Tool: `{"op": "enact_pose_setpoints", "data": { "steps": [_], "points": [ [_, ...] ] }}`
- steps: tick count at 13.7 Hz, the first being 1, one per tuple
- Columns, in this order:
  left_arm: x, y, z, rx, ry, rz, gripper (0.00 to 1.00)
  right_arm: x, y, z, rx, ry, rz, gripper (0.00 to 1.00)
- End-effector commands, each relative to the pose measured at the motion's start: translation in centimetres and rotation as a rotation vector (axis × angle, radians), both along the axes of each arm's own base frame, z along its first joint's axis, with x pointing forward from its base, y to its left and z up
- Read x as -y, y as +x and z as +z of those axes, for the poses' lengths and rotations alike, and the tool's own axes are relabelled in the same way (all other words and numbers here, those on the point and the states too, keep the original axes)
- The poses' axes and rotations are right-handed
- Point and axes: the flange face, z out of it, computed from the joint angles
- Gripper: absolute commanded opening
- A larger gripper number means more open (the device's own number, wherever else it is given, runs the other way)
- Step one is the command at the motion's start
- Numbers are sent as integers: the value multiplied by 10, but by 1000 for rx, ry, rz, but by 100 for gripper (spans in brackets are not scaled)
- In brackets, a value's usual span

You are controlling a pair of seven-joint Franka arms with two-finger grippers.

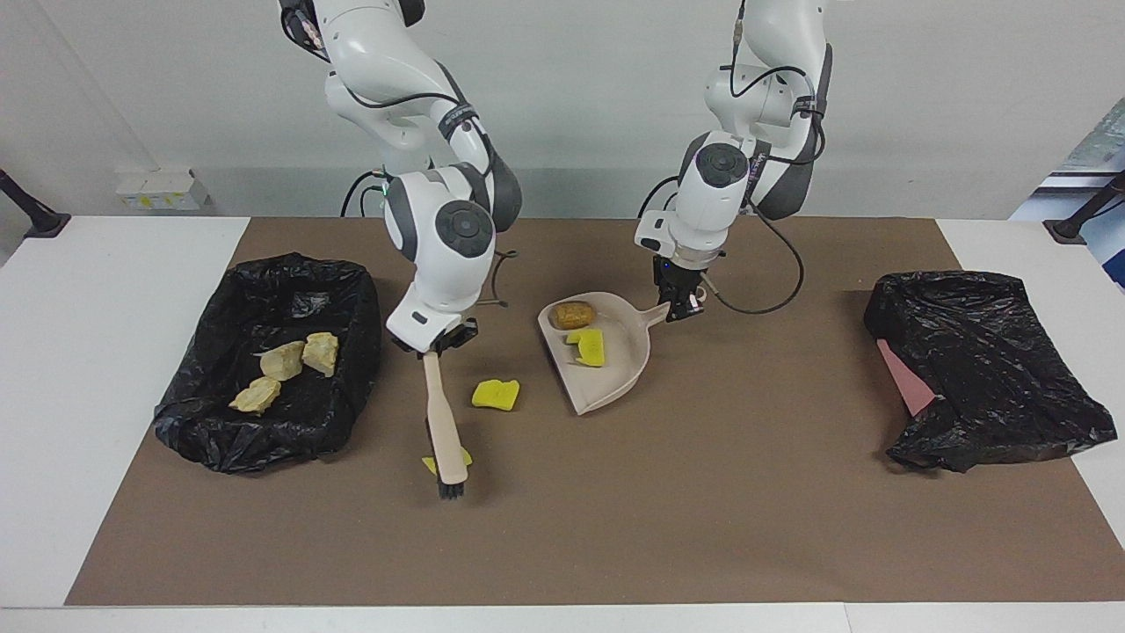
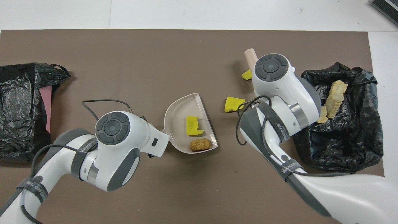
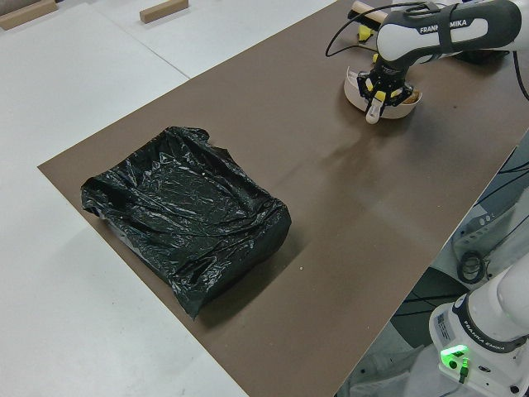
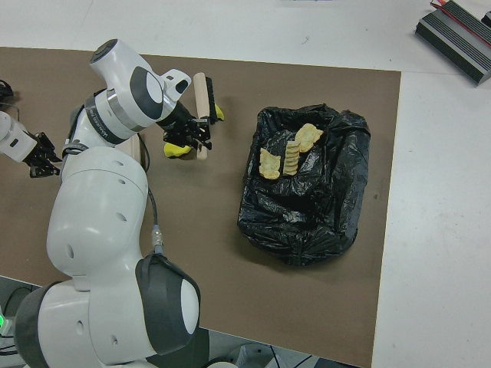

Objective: Sweep and dump trash in bin
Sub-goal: 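Sweep the sponges and brown nugget into the dustpan with the right gripper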

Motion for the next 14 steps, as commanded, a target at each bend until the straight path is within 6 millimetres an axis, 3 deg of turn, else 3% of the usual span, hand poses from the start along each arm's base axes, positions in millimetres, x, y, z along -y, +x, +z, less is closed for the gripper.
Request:
{"op": "enact_pose_setpoints", "data": {
  "steps": [1,3,7,9,11,13,14],
  "points": [
    [16,0,13,-8,20,39,0,30,21,-23,-12,-4,4,0],
    [18,-1,18,-11,73,35,0,33,21,-35,-21,5,1,0],
    [21,-8,16,-29,110,17,0,8,-7,-45,-97,59,7,0],
    [24,-11,10,-33,113,28,0,-17,-28,-50,-144,103,48,0],
    [36,-11,-8,-35,111,39,0,-32,-44,-56,-178,158,44,0],
    [36,-9,-8,-24,103,43,0,-50,-64,-57,-214,204,62,0],
    [36,-9,-9,-16,97,43,0,-69,-77,-58,-225,201,103,0]
  ]
}}
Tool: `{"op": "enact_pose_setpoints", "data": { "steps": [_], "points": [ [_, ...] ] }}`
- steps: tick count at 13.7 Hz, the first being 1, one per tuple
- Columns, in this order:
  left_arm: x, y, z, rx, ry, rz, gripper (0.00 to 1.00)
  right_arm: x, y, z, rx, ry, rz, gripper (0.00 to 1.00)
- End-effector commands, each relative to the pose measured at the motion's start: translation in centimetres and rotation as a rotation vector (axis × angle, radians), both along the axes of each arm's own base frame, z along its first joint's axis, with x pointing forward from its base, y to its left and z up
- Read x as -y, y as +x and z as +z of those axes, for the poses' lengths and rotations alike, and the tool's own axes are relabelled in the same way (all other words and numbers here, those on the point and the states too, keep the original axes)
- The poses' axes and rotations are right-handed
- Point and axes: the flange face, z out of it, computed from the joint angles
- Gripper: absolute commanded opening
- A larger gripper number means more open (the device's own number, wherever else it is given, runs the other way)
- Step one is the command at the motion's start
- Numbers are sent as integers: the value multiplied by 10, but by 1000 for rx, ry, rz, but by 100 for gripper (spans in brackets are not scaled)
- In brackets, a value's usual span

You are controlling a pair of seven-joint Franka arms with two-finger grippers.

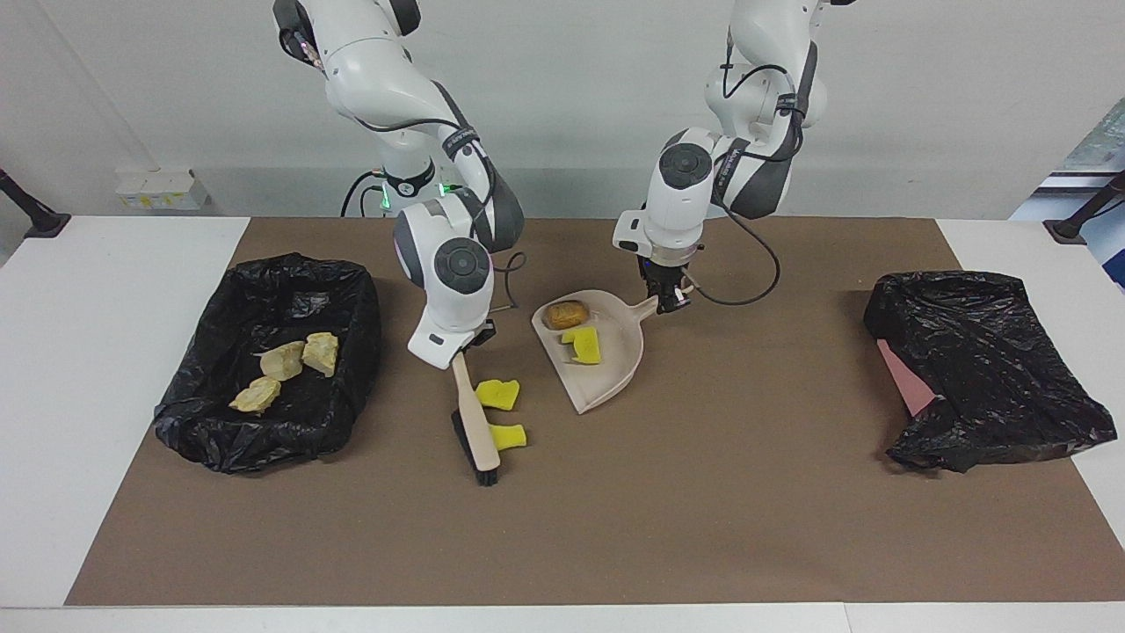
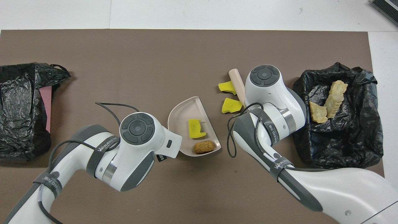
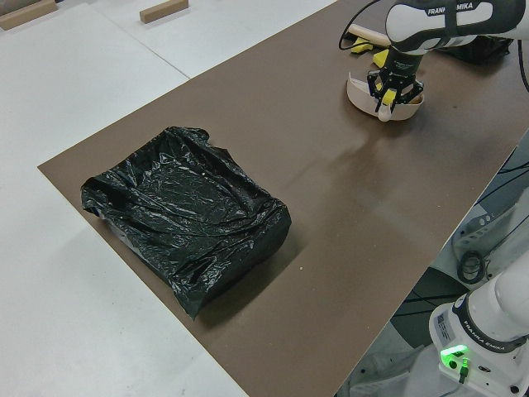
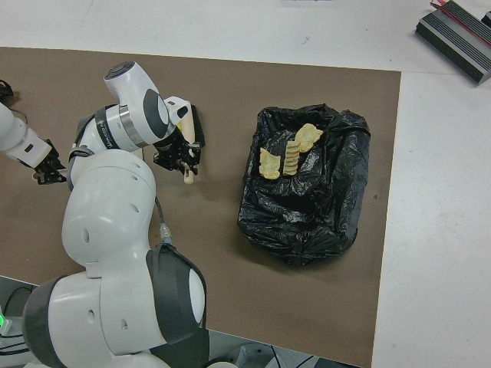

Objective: Sweep and dump trash in bin
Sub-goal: 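Sweep the sponges and brown nugget into the dustpan with the right gripper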

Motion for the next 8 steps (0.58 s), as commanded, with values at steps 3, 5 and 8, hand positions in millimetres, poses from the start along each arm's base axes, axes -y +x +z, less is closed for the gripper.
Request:
{"op": "enact_pose_setpoints", "data": {
  "steps": [3,5,8],
  "points": [
    [7,6,-9,36,-7,6,0,-62,-60,4,-46,86,103,0],
    [8,10,-8,56,-23,4,0,-95,-75,12,-46,109,138,0],
    [-2,23,-11,84,-48,35,0,-117,-80,19,-23,124,10,0]
  ]
}}
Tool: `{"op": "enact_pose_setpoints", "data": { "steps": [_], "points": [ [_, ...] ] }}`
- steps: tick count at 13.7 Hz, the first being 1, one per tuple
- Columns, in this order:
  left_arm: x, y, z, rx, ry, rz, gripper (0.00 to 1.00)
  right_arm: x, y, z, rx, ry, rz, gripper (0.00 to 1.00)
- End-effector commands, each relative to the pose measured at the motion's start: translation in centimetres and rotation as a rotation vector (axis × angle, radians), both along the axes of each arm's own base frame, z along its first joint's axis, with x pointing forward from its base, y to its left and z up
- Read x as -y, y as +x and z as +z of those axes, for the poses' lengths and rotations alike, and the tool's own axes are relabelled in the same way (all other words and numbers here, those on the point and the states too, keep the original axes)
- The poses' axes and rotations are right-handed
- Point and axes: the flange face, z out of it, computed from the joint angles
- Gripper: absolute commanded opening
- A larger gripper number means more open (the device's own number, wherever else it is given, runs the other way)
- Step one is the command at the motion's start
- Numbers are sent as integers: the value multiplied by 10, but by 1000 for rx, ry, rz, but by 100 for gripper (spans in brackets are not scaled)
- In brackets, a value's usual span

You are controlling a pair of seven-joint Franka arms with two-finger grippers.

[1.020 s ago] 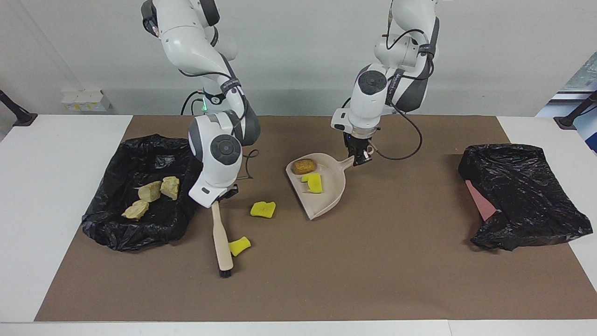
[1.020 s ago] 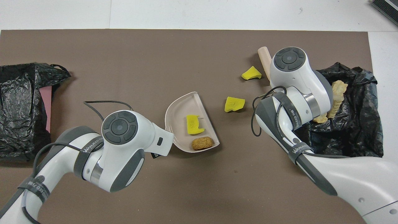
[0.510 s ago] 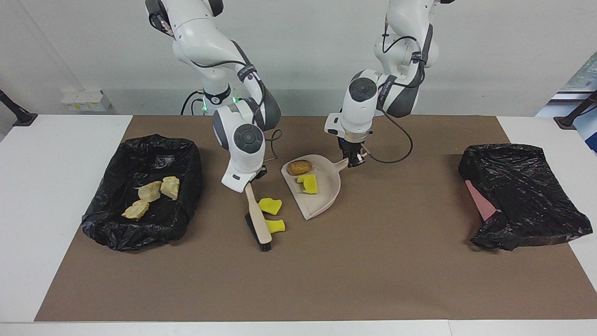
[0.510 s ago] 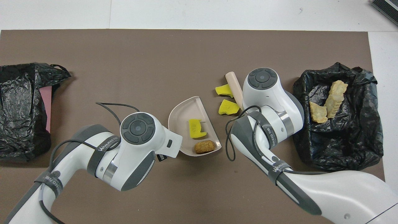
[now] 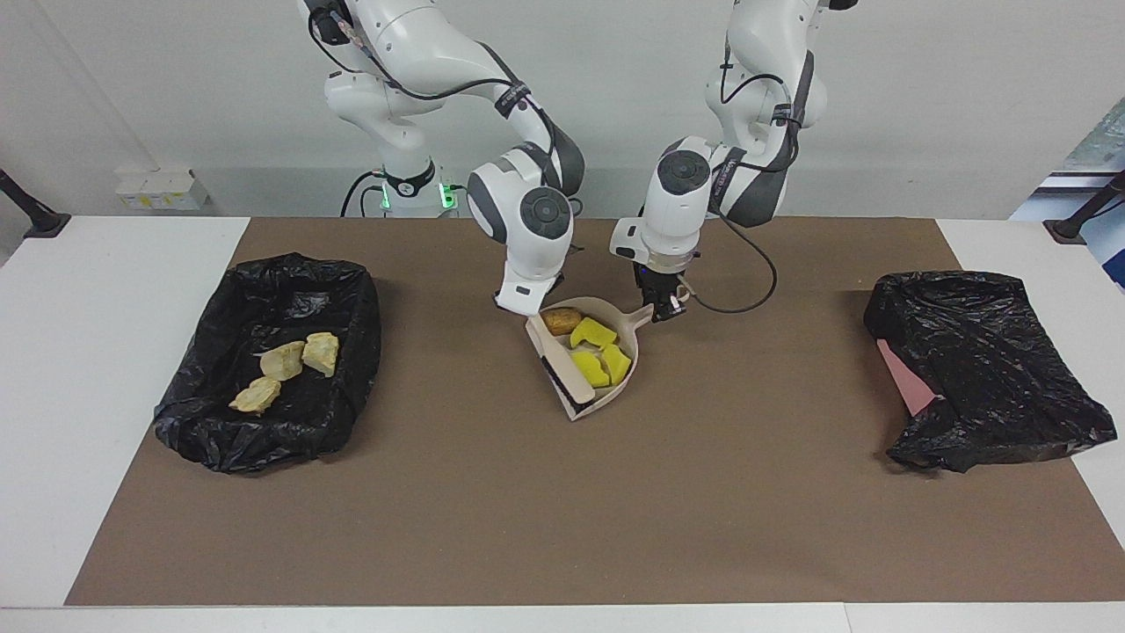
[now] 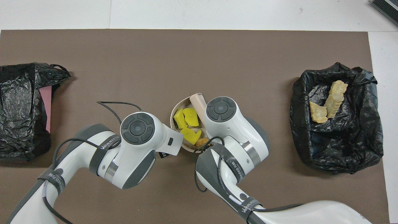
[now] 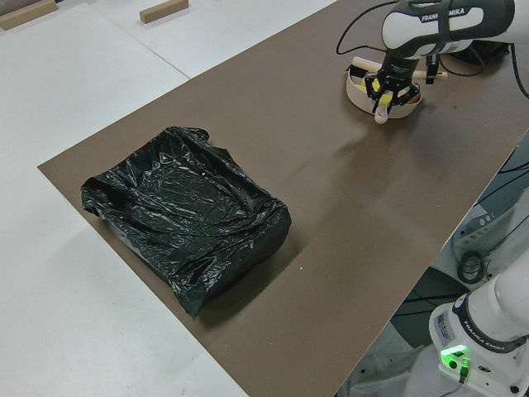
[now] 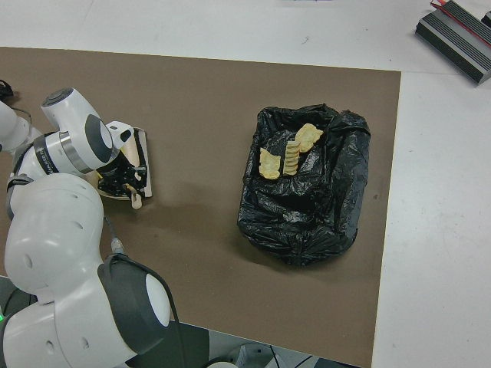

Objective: Sweep and dump trash in bin
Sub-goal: 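Sweep the sponges and brown nugget into the dustpan with the right gripper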

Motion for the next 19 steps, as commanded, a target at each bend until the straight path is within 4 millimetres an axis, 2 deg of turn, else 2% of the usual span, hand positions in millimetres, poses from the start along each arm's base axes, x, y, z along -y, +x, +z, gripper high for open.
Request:
{"op": "enact_pose_setpoints", "data": {
  "steps": [1,3,5,6,7,10,11,13,14,15,18,19],
  "points": [
    [-9,17,-6,41,-15,31,0,-2,0,4,4,32,-92,0],
    [-28,30,-10,39,-22,7,0,7,6,18,10,14,-151,0],
    [-41,40,-11,48,-30,-54,0,23,8,49,38,-1,-202,0],
    [-53,48,-13,41,-35,-63,0,26,5,58,49,-16,-241,0],
    [-57,51,-12,33,-47,-88,0,22,-5,65,57,-49,-302,0],
    [-87,70,-2,13,-41,-98,0,-9,-54,65,48,-63,-429,0],
    [-94,79,10,4,-38,-102,0,-13,-68,62,15,-34,-467,0],
    [-116,100,33,-18,-38,-126,0,-32,-107,60,22,-14,-432,0],
    [-126,108,44,-36,-36,-129,0,-33,-114,60,17,-3,-462,0],
    [-136,116,55,-39,-37,-135,0,-52,-134,59,-11,10,-448,0],
    [-174,132,81,-46,-83,-113,0,-94,-178,36,24,27,-486,0],
    [-183,137,93,-43,-87,-131,0,-100,-186,31,31,33,-479,0]
  ]
}}
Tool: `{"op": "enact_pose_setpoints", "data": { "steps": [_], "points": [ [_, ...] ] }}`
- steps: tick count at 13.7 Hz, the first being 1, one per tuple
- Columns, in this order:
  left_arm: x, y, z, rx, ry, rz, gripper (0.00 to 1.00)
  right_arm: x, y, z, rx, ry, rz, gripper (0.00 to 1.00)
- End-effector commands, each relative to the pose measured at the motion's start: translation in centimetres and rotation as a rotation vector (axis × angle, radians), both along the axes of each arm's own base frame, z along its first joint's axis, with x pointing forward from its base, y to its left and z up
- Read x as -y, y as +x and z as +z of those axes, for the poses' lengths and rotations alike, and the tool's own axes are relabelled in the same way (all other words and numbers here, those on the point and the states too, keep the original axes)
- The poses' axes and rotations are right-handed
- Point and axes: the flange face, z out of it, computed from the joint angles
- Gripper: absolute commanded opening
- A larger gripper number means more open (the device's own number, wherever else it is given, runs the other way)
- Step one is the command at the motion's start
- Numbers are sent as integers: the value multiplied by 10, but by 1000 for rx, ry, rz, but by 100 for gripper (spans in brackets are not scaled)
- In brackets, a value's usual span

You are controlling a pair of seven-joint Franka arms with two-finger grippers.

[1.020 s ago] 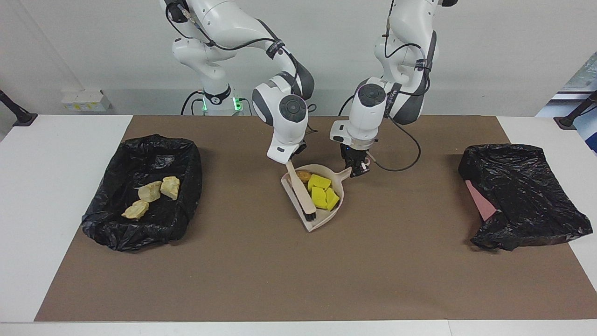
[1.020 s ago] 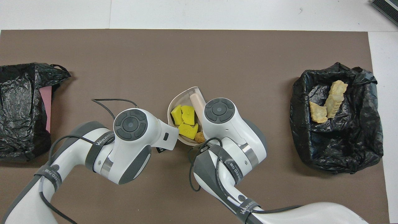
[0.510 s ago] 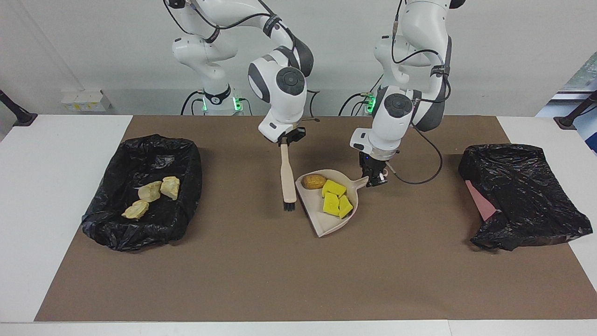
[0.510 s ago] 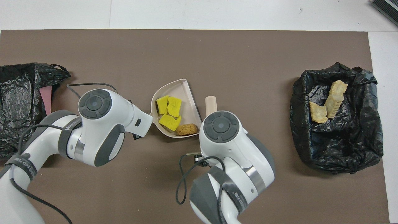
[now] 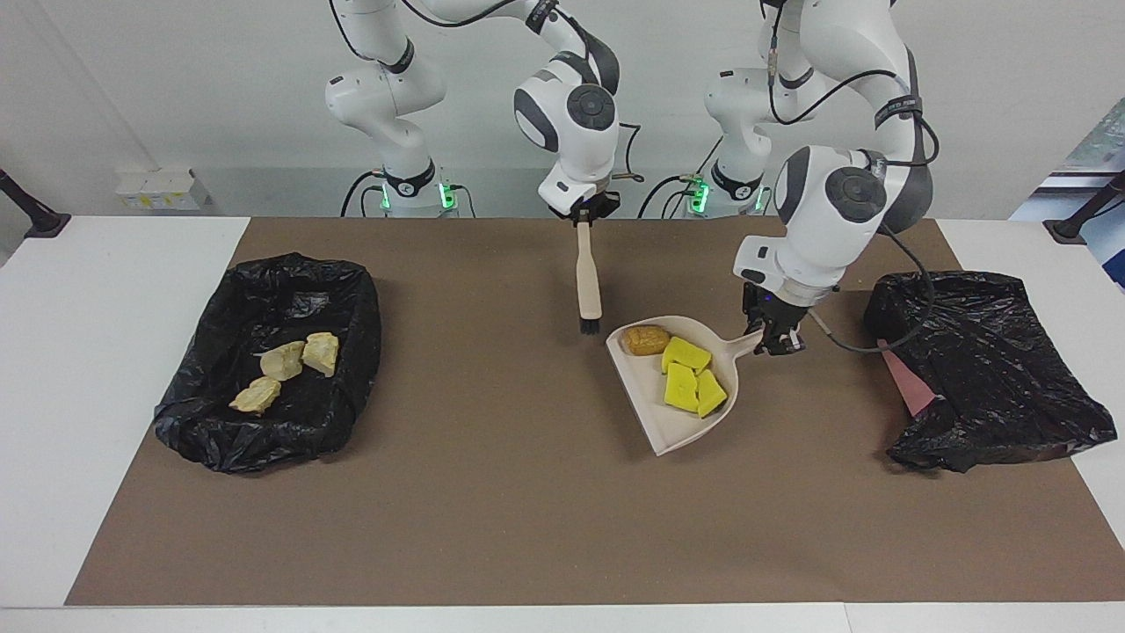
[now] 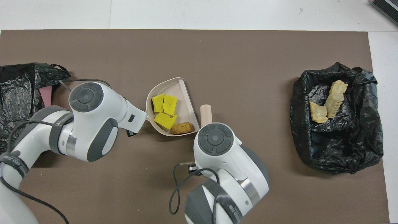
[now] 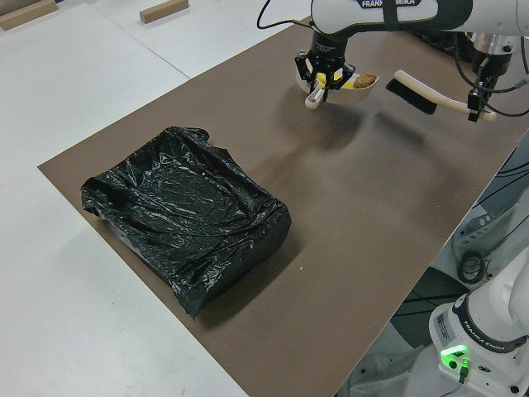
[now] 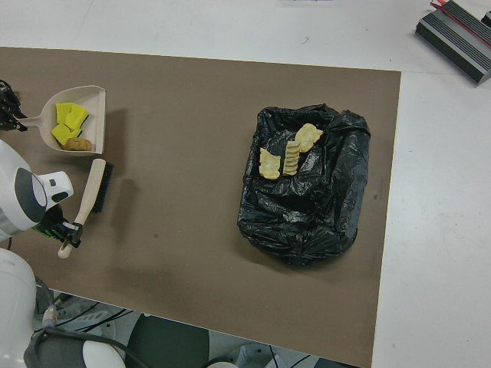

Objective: Sweep and dump trash in bin
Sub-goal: 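Carry the dustpan to the nearby bag while the right gripper sets the brush down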

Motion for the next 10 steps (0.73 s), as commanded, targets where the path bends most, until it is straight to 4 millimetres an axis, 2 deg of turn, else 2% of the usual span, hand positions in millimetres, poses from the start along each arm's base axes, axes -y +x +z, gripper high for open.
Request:
{"op": "enact_pose_setpoints", "data": {
  "steps": [1,2,6,10],
  "points": [
    [-30,17,27,-6,-37,-44,0,-10,-24,-18,7,11,-27,0],
    [-46,23,36,1,-42,-47,0,-11,-26,-21,0,7,-15,0],
    [-111,32,50,15,-60,-93,0,-13,-30,-38,-83,21,-48,0],
    [-200,28,55,2,-61,-156,0,-12,-32,-46,-123,15,-16,0]
  ]
}}
